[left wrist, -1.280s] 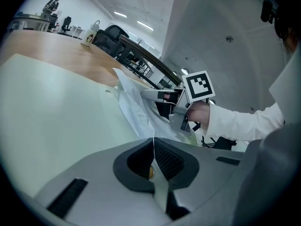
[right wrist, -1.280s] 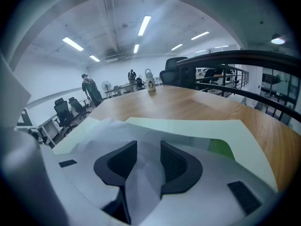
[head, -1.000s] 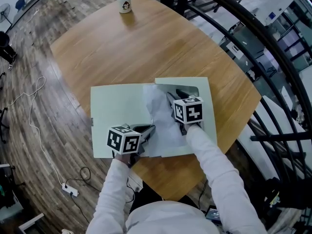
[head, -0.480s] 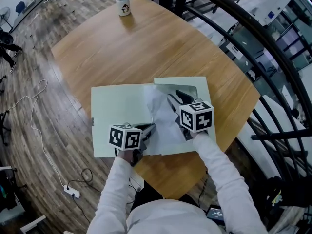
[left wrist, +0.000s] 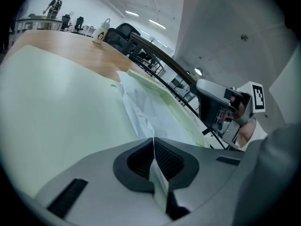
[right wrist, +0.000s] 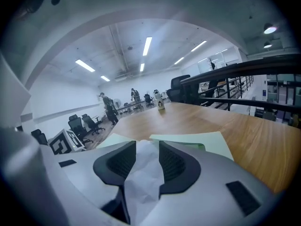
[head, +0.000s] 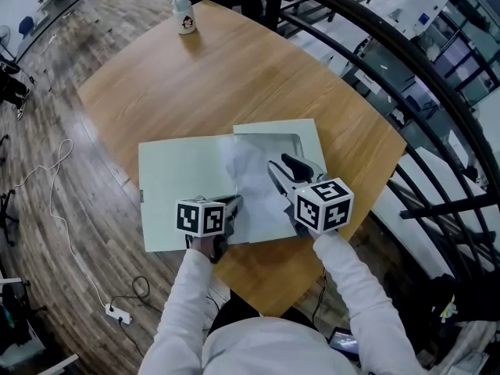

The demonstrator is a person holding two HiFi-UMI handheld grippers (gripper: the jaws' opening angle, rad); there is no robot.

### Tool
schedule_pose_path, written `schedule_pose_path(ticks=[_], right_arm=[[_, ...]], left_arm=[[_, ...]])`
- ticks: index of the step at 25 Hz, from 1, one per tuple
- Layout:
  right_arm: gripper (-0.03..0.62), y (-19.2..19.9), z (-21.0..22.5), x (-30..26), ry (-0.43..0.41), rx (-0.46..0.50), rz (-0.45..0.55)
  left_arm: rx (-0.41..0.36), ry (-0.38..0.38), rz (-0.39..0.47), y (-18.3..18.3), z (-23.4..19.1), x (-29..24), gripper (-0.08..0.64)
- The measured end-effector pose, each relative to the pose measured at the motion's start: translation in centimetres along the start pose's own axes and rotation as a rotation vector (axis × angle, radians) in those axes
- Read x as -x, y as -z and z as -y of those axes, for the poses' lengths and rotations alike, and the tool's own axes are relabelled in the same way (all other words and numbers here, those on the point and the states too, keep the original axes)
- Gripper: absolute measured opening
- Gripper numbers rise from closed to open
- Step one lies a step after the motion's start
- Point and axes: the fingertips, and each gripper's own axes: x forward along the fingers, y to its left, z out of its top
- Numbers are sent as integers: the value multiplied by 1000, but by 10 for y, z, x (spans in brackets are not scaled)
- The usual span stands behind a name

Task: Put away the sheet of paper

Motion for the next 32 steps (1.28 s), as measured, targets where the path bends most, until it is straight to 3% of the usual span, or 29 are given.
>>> schedule_pose_path(ticks=[16,32], right_arm=[[158,18,-17,76,3,7,58],[150,33,-11,107,5,-23,53]], left_arm=[[-51,-132,44,-2,14,-7,17],[24,-77,57,-8,38,-29,17]])
